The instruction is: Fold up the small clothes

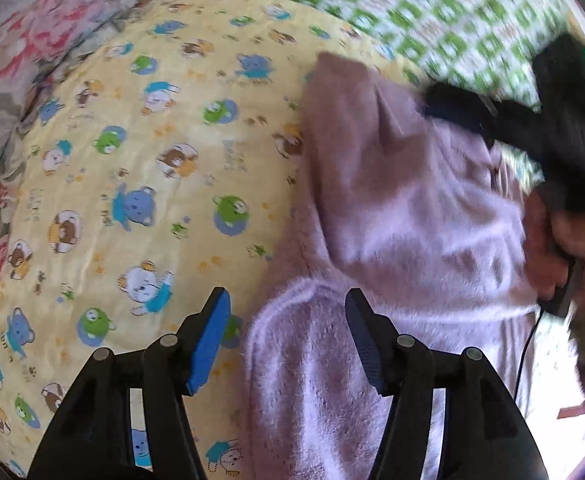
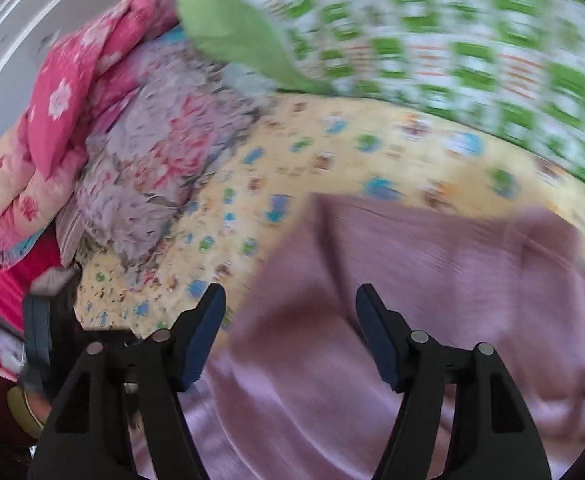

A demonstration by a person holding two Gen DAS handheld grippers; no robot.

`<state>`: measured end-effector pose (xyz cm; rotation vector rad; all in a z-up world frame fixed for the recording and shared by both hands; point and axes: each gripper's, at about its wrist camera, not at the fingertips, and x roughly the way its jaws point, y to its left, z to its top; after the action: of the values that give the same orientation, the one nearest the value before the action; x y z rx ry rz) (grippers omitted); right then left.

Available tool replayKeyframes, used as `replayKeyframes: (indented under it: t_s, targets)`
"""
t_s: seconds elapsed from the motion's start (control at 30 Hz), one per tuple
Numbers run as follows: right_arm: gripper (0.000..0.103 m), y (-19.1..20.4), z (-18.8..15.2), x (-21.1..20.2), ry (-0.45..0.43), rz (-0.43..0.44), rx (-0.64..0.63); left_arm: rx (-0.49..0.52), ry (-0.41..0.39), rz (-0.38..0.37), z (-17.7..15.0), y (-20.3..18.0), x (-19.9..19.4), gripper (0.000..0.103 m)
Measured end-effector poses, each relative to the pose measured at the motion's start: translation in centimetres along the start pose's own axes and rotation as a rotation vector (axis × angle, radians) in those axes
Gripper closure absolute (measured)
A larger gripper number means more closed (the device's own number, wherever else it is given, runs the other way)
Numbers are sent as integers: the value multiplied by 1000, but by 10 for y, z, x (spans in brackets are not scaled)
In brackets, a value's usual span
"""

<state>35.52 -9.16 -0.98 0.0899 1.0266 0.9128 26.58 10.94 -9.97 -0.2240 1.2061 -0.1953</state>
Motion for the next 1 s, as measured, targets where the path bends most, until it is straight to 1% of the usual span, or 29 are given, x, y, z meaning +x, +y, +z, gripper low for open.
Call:
replayKeyframes:
  t_s: [0.03, 0.07, 0.1, 0.13, 0.17, 0.2, 0.23, 0.27, 0.3, 0.37, 0.4, 0.43, 0.47, 0.53, 0.57, 0.6, 0.63, 0.67, 0.7, 0.73, 0.77, 0.83, 0.87, 0.9, 1.0]
  targets:
    - [36, 3, 6, 14, 29, -24, -13, 18, 6, 12, -3, -2, 5, 43]
    - [37, 5, 5, 20, 47, -45, -24, 47, 16, 26, -6, -5, 10, 43]
    - [43, 4, 8, 30, 70, -71, -35, 77, 24, 45, -10, -8, 15, 43]
    - [51, 1, 11, 41, 96, -78, -33, 92, 26, 59, -11, -10, 18, 43]
    - [72, -2, 13, 51, 126, -69, -14, 113, 26, 92, -12, -11, 24, 44]
    - [93, -5, 15, 56, 135, -60, -4, 123, 29, 130, -11, -12, 30, 47]
    - [93, -5, 18, 56, 115, -50, -7, 124, 30, 159, -8, -12, 34, 69]
    - [93, -2, 24, 53, 69, -26, -15, 108, 14, 167, -4, -11, 34, 93]
    - [93, 0, 32, 50, 26, -7, -10, 77, 1, 139, 1, -8, 30, 96]
    - [93, 2, 45, 49, -34, -19, 1, 11, -21, 128, 8, -1, 26, 96]
    - [94, 2, 52, 55, -56, -45, -2, -25, -16, 120, 9, 4, 27, 95]
    - [95, 0, 54, 64, -48, -61, 9, -54, -10, 119, 9, 9, 29, 95]
    - [95, -7, 54, 77, -18, -69, 44, -97, -1, 116, 6, 16, 32, 95]
    - [95, -22, 48, 93, 28, -55, 116, -130, -7, 98, 1, 22, 30, 95]
    - [95, -23, 45, 89, 10, -51, 135, -128, -6, 97, 0, 22, 27, 94]
    - [92, -24, 43, 80, -10, -42, 154, -122, -4, 99, 0, 22, 25, 92]
    - [88, -25, 41, 69, -24, -42, 168, -116, -1, 102, -1, 23, 23, 87]
    - [78, -25, 38, 51, -50, -52, 182, -111, 7, 100, -2, 25, 19, 83]
    - [74, -24, 36, 37, -76, -60, 189, -110, 13, 97, -3, 27, 16, 81]
    - [74, -24, 31, 15, -126, -54, 192, -113, 16, 91, -3, 30, 12, 77]
    - [72, -25, 18, -16, -182, -48, 196, -120, 17, 82, -4, 36, 6, 74]
    - [65, -28, -8, -55, -234, -89, 223, -128, 7, 68, -7, 43, -6, 74]
    - [62, -34, -33, -80, -262, -121, 250, -133, -2, 66, -9, 45, -16, 75]
    - [61, -39, -55, -99, -282, -150, 278, -133, -10, 64, -11, 47, -21, 75]
    - [61, -57, -118, -139, -295, -255, 373, -117, -26, 55, -10, 47, -36, 73]
